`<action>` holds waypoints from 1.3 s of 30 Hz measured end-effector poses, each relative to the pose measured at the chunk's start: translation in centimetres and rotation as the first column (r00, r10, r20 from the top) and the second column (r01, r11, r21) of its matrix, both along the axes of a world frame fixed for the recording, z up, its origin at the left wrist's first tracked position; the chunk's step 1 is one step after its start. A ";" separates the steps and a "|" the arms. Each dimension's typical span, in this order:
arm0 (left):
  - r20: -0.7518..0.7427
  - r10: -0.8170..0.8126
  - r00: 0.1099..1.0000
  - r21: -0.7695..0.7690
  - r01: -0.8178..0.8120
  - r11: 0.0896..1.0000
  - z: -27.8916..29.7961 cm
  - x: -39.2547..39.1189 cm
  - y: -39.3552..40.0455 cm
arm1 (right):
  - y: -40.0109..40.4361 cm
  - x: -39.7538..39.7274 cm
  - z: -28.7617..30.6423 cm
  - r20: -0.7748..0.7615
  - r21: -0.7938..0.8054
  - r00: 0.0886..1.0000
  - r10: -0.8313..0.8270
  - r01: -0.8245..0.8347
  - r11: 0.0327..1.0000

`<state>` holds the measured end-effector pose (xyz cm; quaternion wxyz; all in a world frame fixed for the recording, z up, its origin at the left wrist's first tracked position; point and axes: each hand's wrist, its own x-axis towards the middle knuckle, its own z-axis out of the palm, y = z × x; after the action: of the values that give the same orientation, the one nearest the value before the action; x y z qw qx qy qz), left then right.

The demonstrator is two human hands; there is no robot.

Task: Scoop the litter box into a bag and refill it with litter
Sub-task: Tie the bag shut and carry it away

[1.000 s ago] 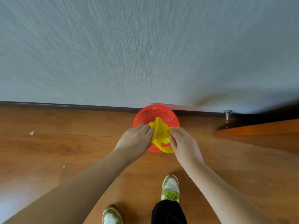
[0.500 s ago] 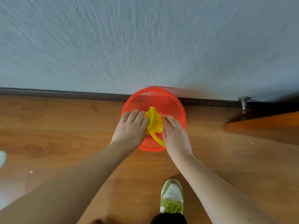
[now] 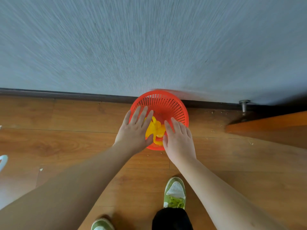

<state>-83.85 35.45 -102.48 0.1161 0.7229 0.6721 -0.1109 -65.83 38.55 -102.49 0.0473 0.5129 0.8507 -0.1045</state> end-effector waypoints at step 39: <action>0.193 0.231 0.954 0.209 -0.270 0.940 64.9 -4.6 -21.9 | -14.7 -3.6 61.6 0.036 0.145 0.996 0.077 -0.081 0.986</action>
<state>-88.48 13.53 -37.55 0.0993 0.6465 0.7550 0.0450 -69.41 23.83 -40.86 0.0264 0.4825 0.8749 -0.0320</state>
